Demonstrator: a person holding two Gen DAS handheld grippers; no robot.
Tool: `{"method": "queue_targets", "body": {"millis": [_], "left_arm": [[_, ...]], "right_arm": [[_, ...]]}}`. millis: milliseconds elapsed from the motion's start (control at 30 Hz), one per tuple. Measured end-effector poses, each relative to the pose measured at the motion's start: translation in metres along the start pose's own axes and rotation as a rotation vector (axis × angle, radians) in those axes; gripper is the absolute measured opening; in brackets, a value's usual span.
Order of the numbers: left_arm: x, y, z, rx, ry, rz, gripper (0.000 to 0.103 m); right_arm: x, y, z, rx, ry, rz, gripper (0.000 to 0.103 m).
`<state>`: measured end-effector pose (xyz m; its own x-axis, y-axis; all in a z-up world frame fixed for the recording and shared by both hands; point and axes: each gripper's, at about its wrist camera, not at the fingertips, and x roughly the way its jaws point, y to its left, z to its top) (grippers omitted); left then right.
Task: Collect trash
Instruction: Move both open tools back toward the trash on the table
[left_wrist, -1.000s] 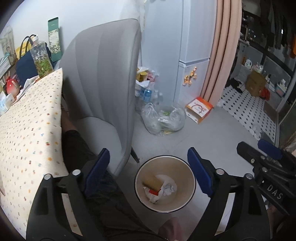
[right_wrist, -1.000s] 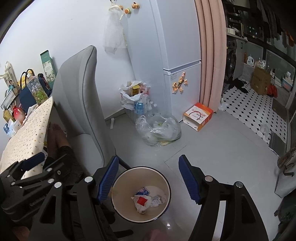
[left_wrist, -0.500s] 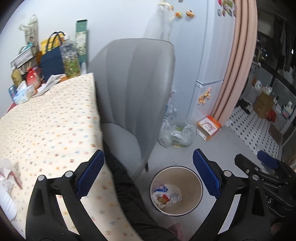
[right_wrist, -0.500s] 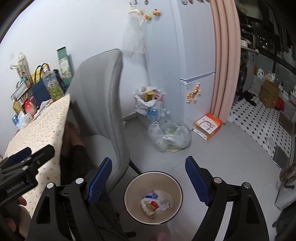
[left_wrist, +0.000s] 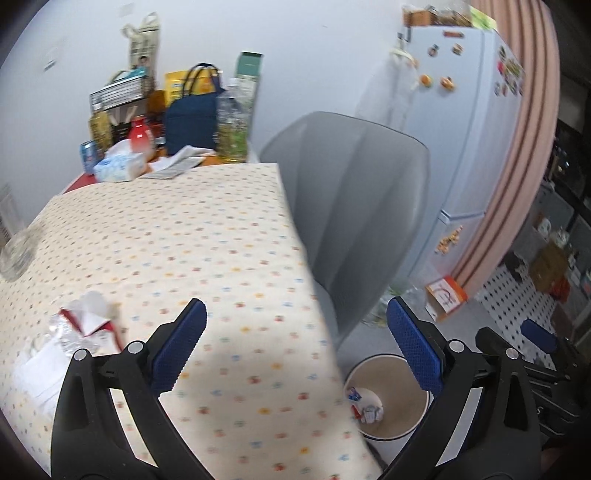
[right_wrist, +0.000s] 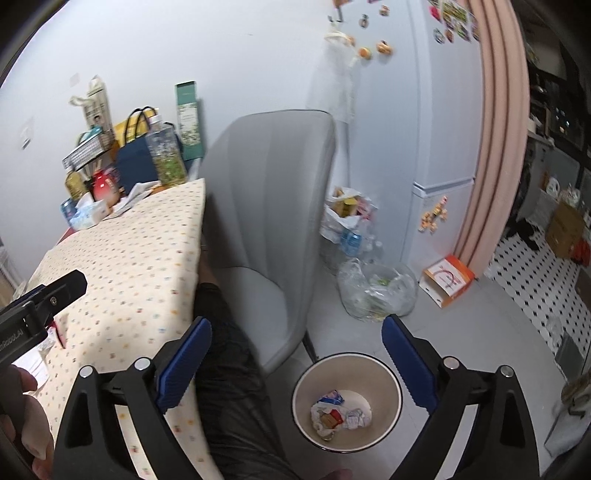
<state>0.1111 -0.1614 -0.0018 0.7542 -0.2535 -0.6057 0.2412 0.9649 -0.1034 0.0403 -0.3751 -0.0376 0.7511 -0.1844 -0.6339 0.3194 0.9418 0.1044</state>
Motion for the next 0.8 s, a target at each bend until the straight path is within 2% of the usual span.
{"method": "queue_targets", "body": {"millis": [400, 800], "left_arm": [[-0.03, 0.084, -0.008, -0.125, -0.036, 0.077, 0.097], [-0.055, 0.169, -0.031, -0.224, -0.049, 0.185, 0.097]], "right_arm": [[-0.016, 0.084, 0.004, -0.124, -0.011, 0.081, 0.095], [-0.024, 0.163, -0.009, -0.23, 0.007, 0.173, 0.095]]}}
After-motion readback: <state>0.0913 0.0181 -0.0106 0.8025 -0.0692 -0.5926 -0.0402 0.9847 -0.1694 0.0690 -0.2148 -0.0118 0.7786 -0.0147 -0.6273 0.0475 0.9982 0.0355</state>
